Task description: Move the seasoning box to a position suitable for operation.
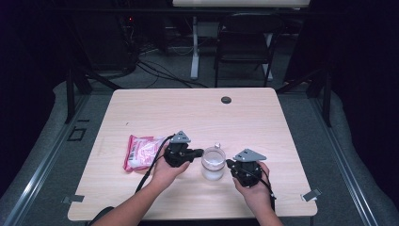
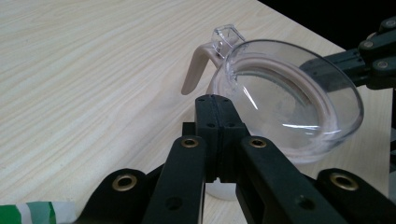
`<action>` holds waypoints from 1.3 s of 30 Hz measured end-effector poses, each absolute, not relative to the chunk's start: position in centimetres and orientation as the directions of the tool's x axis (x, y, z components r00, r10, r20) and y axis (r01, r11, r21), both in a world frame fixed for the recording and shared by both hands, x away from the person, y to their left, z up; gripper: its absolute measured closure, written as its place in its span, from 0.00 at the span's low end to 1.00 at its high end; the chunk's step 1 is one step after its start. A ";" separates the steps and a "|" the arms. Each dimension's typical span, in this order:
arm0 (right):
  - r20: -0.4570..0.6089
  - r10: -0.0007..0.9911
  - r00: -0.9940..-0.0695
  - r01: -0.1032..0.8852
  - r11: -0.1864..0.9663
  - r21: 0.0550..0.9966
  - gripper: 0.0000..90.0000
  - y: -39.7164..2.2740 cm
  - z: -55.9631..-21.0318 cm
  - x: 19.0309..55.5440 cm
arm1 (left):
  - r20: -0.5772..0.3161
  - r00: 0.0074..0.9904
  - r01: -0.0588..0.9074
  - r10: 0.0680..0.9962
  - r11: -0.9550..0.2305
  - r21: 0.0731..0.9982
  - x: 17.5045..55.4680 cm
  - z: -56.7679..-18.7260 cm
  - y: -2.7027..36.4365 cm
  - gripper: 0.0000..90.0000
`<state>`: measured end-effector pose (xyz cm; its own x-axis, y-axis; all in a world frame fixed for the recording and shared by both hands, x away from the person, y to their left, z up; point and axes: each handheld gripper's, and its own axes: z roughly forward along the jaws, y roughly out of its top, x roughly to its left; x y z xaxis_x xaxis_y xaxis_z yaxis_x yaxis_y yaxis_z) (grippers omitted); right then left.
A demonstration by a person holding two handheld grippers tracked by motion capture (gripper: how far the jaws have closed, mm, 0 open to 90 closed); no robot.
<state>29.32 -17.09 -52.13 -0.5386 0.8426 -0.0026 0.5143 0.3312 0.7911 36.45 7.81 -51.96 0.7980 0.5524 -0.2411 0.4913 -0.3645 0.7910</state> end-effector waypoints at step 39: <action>0.033 0.762 -0.646 0.503 0.393 0.770 0.79 -16.3 -55.4 36.4 | -0.117 0.654 0.469 0.748 -0.279 0.838 30.9 -51.5 17.3 0.80</action>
